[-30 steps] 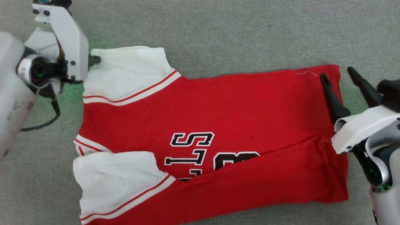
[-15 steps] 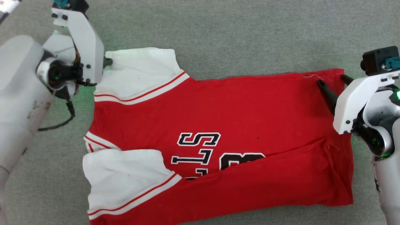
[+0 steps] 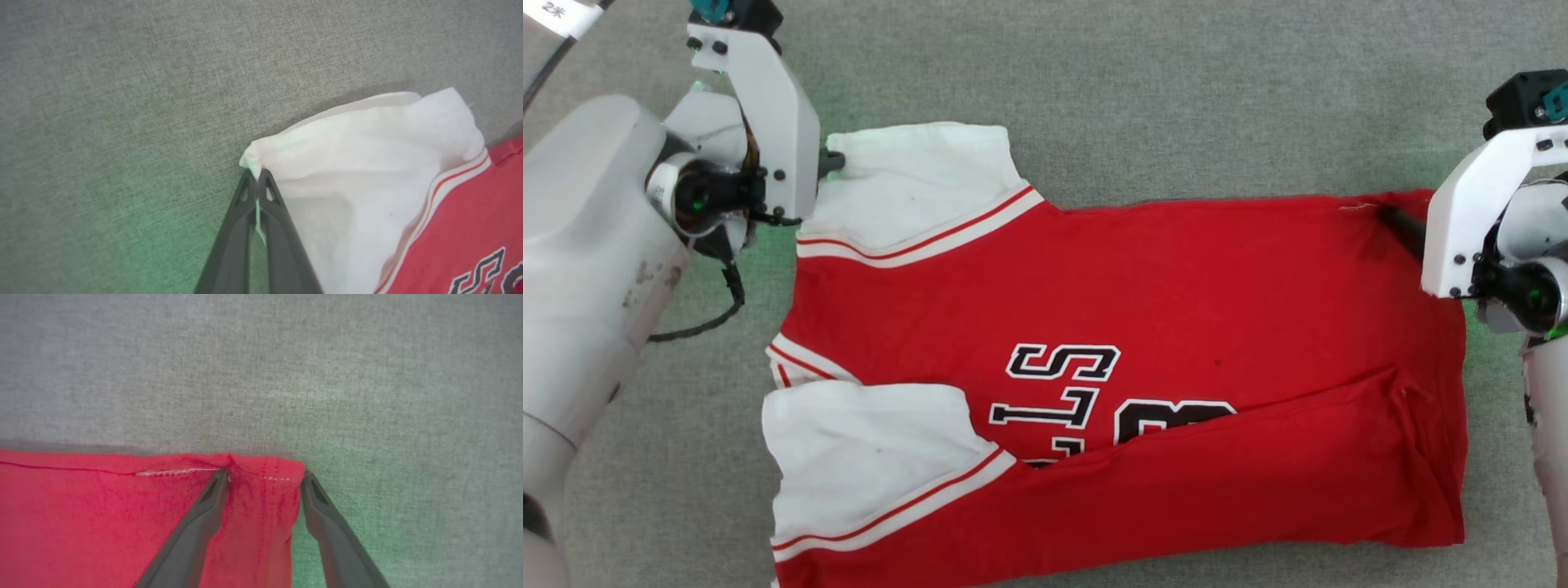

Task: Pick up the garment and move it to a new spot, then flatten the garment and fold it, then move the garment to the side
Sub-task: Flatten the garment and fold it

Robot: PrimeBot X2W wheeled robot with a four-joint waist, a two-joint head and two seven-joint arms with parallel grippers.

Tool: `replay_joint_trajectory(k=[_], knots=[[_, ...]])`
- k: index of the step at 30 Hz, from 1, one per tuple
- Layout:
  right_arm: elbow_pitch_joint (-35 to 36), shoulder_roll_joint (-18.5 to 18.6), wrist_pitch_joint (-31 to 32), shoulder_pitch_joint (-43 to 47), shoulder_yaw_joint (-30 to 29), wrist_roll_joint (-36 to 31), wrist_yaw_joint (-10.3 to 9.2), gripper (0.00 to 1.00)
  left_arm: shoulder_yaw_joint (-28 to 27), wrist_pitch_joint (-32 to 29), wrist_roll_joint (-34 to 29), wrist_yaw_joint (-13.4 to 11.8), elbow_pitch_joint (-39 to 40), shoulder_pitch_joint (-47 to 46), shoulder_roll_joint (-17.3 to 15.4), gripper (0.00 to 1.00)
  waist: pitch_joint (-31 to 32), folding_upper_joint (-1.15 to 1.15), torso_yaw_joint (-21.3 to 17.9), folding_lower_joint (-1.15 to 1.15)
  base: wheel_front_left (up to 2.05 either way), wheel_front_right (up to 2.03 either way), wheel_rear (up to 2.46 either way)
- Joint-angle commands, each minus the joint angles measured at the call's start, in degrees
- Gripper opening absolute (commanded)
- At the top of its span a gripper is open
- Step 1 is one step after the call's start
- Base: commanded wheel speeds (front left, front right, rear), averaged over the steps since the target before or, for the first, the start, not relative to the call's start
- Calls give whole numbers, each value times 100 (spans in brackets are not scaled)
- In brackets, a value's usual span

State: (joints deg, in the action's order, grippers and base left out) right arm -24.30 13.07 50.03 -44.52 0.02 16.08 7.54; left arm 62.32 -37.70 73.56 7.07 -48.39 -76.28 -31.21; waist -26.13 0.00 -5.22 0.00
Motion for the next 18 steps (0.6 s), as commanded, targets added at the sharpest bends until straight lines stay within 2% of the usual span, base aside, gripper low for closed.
replay_joint_trajectory(k=[1,9,18], knots=[[-315,-21,210,99,-11,-89,-11,0,9,22,30,22,-23,41,22,0,3,0,21,0,0,0,0],[-310,69,124,-76,-99,16,-10,0,-31,169,72,43,22,-16,4,0,163,0,130,0,0,0,0],[523,519,67,470,274,370,-10,0,31,81,72,38,585,-22,-405,0,524,0,278,0,0,0,0]])
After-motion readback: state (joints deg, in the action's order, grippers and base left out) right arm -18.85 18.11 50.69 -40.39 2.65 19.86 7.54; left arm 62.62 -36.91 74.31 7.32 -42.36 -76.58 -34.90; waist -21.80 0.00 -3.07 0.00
